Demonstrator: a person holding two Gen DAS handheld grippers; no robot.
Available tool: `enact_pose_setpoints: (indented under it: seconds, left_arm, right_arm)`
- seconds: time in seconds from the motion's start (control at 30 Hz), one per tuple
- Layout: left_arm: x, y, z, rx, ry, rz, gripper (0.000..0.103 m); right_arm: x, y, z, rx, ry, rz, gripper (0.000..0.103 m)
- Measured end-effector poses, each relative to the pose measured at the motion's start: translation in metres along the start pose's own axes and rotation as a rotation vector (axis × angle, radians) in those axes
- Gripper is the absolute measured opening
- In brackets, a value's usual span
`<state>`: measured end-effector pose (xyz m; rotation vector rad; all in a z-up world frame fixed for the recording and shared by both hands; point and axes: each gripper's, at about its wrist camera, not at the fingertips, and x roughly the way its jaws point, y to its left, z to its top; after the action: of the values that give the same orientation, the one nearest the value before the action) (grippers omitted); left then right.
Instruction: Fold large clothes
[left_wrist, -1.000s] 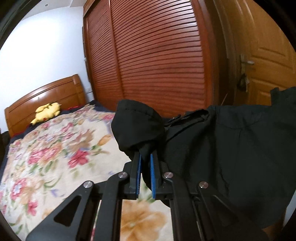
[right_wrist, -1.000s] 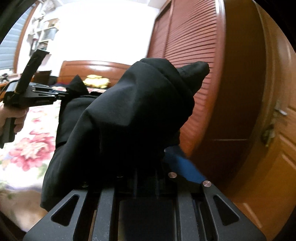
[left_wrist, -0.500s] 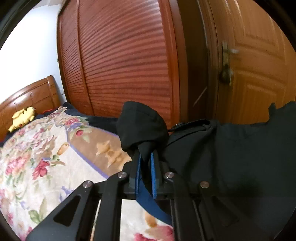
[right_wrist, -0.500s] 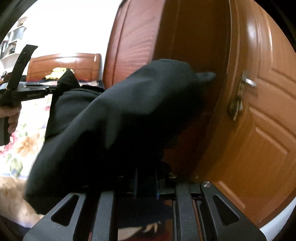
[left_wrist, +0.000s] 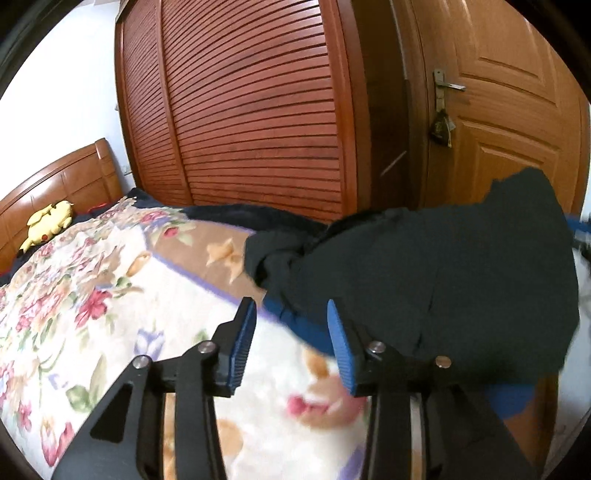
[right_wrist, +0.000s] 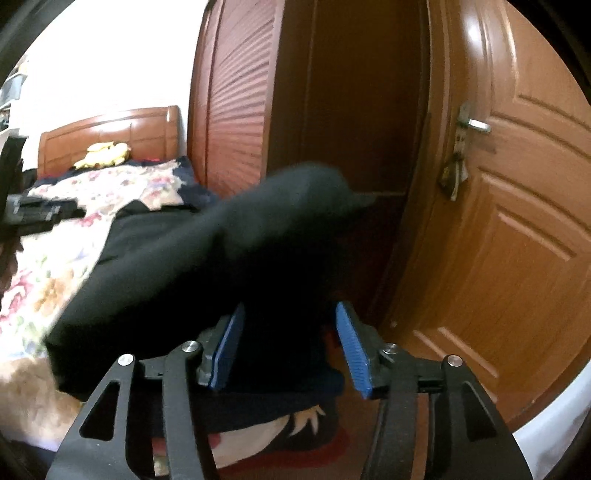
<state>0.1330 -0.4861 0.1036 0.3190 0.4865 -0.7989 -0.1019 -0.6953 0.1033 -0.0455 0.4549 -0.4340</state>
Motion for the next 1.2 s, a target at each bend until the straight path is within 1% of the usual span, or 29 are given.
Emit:
enact_pose_setpoints:
  seconds: [0.07, 0.13, 0.23, 0.3, 0.37, 0.43, 0.53, 0.7, 0.77, 0.8, 0.93, 1.03, 1.13, 1.2]
  left_arm:
    - [-0.013, 0.008, -0.014, -0.018, 0.001, -0.006, 0.046]
    - [-0.023, 0.016, -0.029, -0.035, 0.006, -0.011, 0.053]
    - [-0.046, 0.028, -0.053, -0.043, 0.002, -0.01, 0.055]
    - [-0.056, 0.036, -0.065, -0.06, 0.006, -0.008, 0.055]
    - [-0.066, 0.044, -0.077, -0.072, 0.015, 0.006, 0.056]
    - [-0.077, 0.051, -0.088, -0.081, 0.012, 0.036, 0.056]
    - [-0.092, 0.06, -0.1, -0.096, 0.006, 0.057, 0.056]
    - [-0.118, 0.067, -0.121, -0.094, -0.003, 0.081, 0.056]
    - [-0.126, 0.068, -0.131, -0.083, 0.005, 0.089, 0.056]
    - [-0.13, 0.07, -0.136, -0.079, 0.008, 0.095, 0.056]
    - [-0.149, 0.077, -0.154, -0.108, 0.01, 0.102, 0.057]
    - [-0.166, 0.081, -0.166, -0.125, -0.001, 0.113, 0.057]
    - [-0.184, 0.086, -0.177, -0.143, -0.014, 0.115, 0.057]
    - [-0.193, 0.09, -0.183, -0.159, -0.018, 0.126, 0.057]
  right_arm:
    - [-0.013, 0.005, 0.01, -0.007, -0.03, -0.002, 0.056]
    - [-0.023, 0.013, 0.021, -0.011, -0.062, 0.013, 0.056]
    - [-0.03, 0.026, 0.037, -0.007, -0.099, 0.049, 0.057]
    - [-0.025, 0.036, 0.045, -0.012, -0.099, 0.066, 0.057]
    - [-0.01, 0.042, 0.049, -0.017, -0.077, 0.063, 0.057]
    - [0.004, 0.046, 0.05, -0.006, -0.051, 0.061, 0.057]
    - [0.03, 0.044, 0.046, 0.017, 0.001, 0.036, 0.057]
    - [0.066, 0.033, 0.019, 0.032, 0.116, -0.003, 0.058]
    - [0.077, 0.028, 0.008, 0.058, 0.171, -0.003, 0.058]
    - [0.078, 0.025, 0.005, 0.073, 0.181, -0.007, 0.058]
    - [0.066, 0.027, 0.007, 0.098, 0.169, -0.032, 0.058]
    - [0.05, 0.037, 0.013, 0.083, 0.155, -0.058, 0.059]
    - [0.032, 0.052, 0.021, 0.051, 0.126, -0.041, 0.059]
    - [0.018, 0.067, 0.026, 0.029, 0.103, -0.017, 0.061]
